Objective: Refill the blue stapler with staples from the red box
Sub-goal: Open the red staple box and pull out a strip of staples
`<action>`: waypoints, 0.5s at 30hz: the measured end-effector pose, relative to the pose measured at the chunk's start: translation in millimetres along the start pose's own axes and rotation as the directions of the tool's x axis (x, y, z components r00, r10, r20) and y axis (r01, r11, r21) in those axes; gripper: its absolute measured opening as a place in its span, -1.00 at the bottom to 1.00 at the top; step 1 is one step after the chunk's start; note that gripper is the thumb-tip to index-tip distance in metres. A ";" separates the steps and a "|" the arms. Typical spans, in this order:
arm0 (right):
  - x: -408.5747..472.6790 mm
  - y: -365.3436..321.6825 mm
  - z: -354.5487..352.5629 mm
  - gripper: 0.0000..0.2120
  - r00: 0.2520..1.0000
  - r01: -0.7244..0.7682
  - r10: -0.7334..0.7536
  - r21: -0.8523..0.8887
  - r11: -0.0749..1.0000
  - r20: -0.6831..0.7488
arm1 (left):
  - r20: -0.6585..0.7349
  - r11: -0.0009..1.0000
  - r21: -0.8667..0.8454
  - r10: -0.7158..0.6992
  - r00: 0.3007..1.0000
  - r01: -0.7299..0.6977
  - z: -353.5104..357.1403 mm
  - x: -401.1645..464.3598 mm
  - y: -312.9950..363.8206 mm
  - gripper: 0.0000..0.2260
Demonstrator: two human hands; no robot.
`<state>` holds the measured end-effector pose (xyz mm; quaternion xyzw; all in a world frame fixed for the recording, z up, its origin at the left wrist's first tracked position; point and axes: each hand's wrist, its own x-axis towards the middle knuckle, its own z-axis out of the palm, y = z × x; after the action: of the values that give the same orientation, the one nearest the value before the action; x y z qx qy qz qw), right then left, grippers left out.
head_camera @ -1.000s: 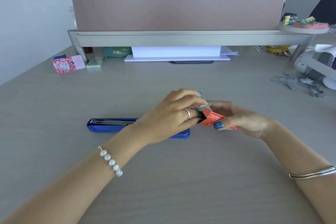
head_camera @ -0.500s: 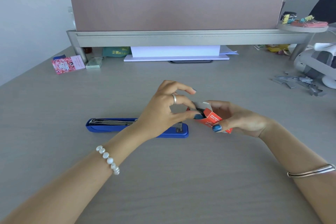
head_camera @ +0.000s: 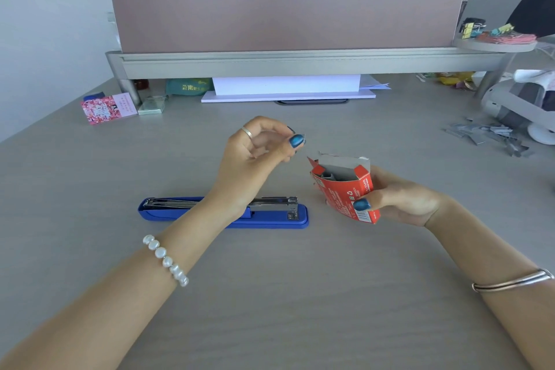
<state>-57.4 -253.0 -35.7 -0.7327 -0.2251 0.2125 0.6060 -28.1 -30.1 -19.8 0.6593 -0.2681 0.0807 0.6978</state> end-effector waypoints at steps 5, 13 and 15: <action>3.3 4.7 2.4 -0.39 0.999 -0.015 0.013 0.064 0.998 0.030 | 0.157 0.966 0.224 0.093 0.983 -0.127 7.5 -5.9 -3.9 -0.91; 8.8 8.8 8.5 -0.50 1.000 -0.012 0.018 0.242 0.970 -0.022 | 0.215 0.962 0.244 0.074 0.974 -0.127 20.2 -10.0 -2.7 -0.79; 12.3 11.1 7.5 -0.48 0.996 -0.017 0.043 0.289 0.957 -0.084 | 0.220 0.973 0.203 0.062 0.974 -0.108 21.6 -11.6 -4.4 -0.78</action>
<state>-51.0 -241.7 -48.4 -0.6489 -0.1536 0.2190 0.7123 -41.6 -48.7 -29.5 0.7231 -0.3590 0.0684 0.5862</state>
